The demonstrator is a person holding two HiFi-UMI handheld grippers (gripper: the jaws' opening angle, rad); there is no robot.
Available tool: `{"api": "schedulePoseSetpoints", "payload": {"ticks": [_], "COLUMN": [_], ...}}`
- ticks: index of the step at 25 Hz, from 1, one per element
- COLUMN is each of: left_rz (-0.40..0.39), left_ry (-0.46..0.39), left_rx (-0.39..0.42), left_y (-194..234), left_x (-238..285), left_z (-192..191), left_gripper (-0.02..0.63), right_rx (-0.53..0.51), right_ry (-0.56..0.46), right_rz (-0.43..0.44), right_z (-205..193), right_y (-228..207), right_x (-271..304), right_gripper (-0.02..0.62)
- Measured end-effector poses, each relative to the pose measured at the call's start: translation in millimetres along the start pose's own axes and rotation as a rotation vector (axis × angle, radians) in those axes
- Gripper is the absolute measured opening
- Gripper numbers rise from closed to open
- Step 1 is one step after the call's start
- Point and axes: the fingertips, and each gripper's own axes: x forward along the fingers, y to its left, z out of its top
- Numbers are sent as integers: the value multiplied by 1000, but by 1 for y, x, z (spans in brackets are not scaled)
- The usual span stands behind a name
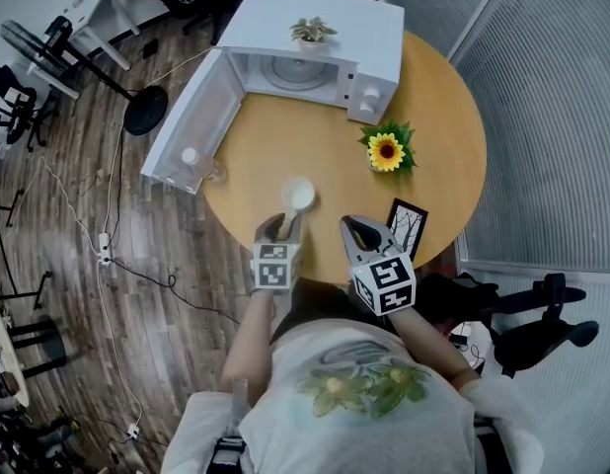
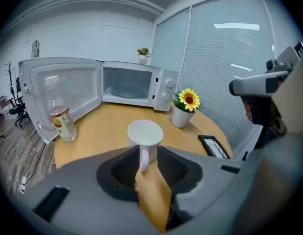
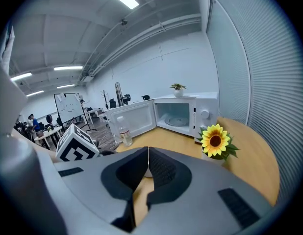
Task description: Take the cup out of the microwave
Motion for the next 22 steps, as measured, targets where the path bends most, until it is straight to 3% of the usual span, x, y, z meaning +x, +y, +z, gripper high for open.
{"api": "schedulePoseSetpoints", "payload": {"ticks": [7,17,22], "left_rz": [7,-12,4], "left_ry": [-129,-212,-251], "left_rx": [13,54,78], "left_y": [-19,-53,-65], "left_x": [-36,-73,-90], "left_z": [39,79,90], "left_gripper": [95,72,29], "right_rx": [-19,-40,-49], "right_ry": [-34,-104,-128], "right_rz": [0,23,30], "right_z": [5,24,31], "right_y": [6,16,20], "right_x": [-13,-27,-33], "right_gripper": [18,17,17]}}
